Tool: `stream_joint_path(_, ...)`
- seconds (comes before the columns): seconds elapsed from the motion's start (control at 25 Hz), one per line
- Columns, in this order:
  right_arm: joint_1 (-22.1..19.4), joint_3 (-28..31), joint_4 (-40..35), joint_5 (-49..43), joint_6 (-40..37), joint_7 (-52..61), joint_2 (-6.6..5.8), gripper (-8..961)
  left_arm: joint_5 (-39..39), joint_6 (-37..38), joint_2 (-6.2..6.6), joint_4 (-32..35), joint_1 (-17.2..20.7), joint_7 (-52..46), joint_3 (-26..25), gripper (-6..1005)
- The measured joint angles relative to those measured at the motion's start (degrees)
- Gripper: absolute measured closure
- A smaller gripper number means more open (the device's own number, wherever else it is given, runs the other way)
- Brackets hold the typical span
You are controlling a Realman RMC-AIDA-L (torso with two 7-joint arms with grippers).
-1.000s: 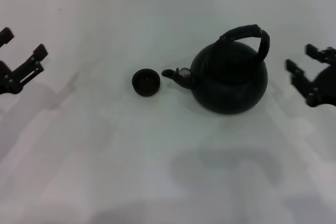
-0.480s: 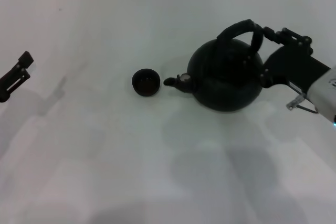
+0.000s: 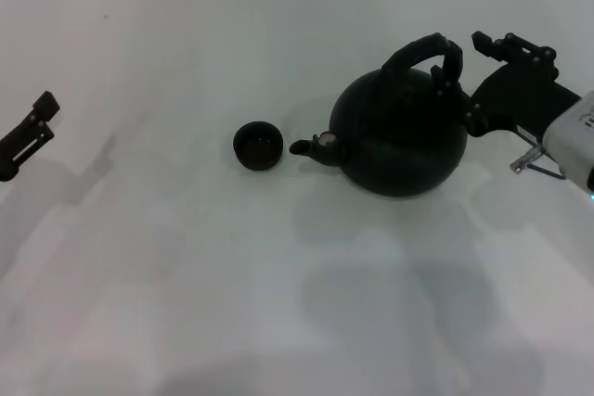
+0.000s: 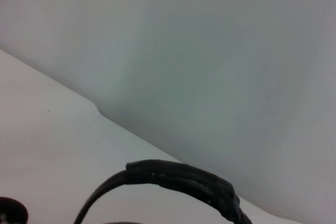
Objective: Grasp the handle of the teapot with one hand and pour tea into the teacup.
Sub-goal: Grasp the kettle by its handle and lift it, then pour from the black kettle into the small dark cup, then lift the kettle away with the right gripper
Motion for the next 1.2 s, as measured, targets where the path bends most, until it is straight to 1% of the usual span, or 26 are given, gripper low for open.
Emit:
stream_joint_path(0.28,3.1,0.3,-3.3,0.2,0.0,0.0,0.09,378,0.0,0.0,0.05,0.2,-0.2,0.0,-0.1,137)
stream_joint_path(0.52,3.2,0.4,-3.5,0.2,-0.1,-0.2,0.05,380,0.0,0.1,-0.03,0.2,-0.2,0.0,-0.3,137)
stream_joint_path(0.72,2.9,0.4,-3.3,-0.1,-0.1,-0.7,0.06,433,0.0,0.4,-0.04,0.2,-0.2,0.0,-0.3,138)
stream_joint_path(0.92,3.1,0.1,-3.4,-0.3,0.1,-1.6,0.00,675,0.0,0.8,-0.04,0.2,-0.2,0.0,-0.3,138)
stream_joint_path(1.2,3.2,-0.3,-3.3,0.0,0.5,-3.0,0.15,764,-0.1,0.8,-0.04,0.2,-0.2,0.0,-0.3,137)
